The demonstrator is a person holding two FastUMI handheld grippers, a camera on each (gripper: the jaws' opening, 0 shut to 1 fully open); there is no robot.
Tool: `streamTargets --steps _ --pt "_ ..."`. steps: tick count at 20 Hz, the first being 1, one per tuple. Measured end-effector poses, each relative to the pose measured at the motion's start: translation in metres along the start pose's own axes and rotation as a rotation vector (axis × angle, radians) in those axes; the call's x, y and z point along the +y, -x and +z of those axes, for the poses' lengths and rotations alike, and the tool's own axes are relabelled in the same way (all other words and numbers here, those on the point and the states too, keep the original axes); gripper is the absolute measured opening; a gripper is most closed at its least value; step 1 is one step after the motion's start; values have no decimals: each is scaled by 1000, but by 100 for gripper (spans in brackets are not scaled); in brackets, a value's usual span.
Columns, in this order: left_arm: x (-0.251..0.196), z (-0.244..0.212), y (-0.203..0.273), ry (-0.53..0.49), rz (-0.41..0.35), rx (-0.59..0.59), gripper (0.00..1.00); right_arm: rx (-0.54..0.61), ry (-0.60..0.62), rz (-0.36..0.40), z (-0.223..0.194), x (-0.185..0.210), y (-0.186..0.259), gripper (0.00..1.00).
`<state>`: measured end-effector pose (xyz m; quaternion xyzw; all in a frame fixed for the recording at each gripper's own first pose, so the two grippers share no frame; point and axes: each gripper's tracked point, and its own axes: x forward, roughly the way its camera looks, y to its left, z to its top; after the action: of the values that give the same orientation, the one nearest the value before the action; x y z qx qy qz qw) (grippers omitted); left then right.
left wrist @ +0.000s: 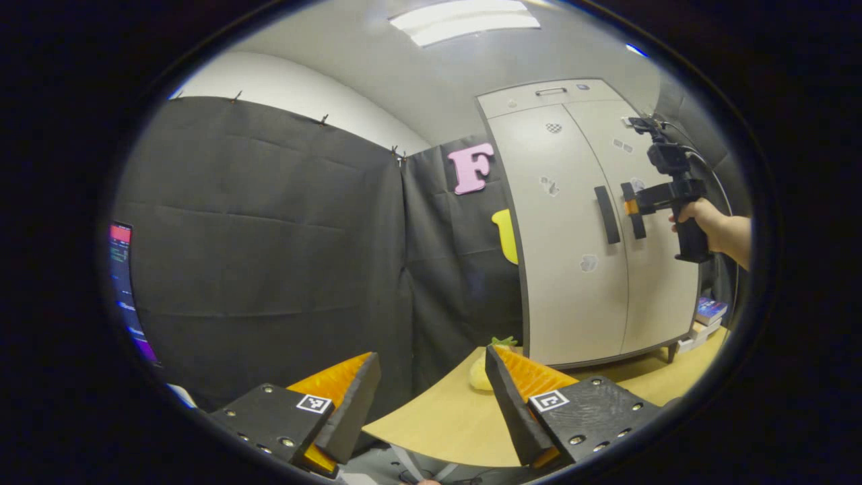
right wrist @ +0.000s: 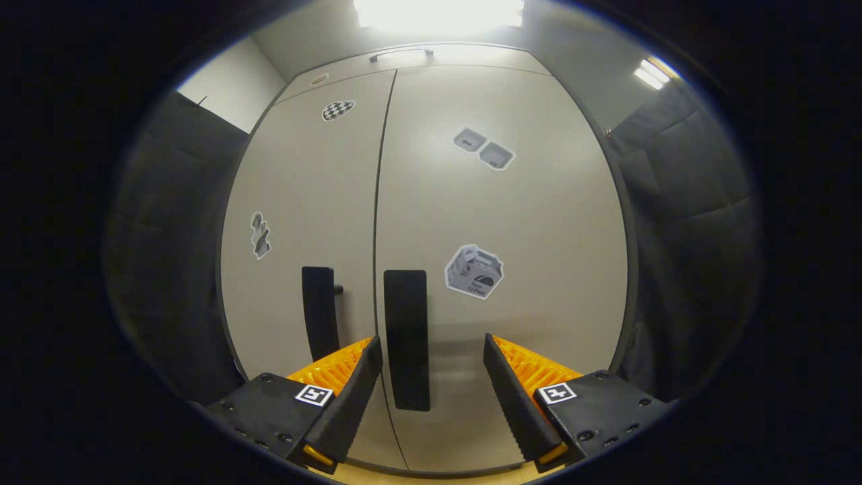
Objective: Open the right door of the double-door shoe cabinet with the right hand, and open the left door with the left hand.
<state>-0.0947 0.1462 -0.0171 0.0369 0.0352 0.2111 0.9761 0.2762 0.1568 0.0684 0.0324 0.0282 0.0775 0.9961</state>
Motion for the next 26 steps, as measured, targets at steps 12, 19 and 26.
streamTargets --steps 12,19,26 --pt "4 -1 3 2 48 1 90 109 15 -5 -16 17 -18 27" --pt "1 1 2 13 8 -25 90 162 -8 31 -19 18 -13 14" --pt "-7 0 -4 44 -59 -37 91 179 -30 71 -18 10 25 14"
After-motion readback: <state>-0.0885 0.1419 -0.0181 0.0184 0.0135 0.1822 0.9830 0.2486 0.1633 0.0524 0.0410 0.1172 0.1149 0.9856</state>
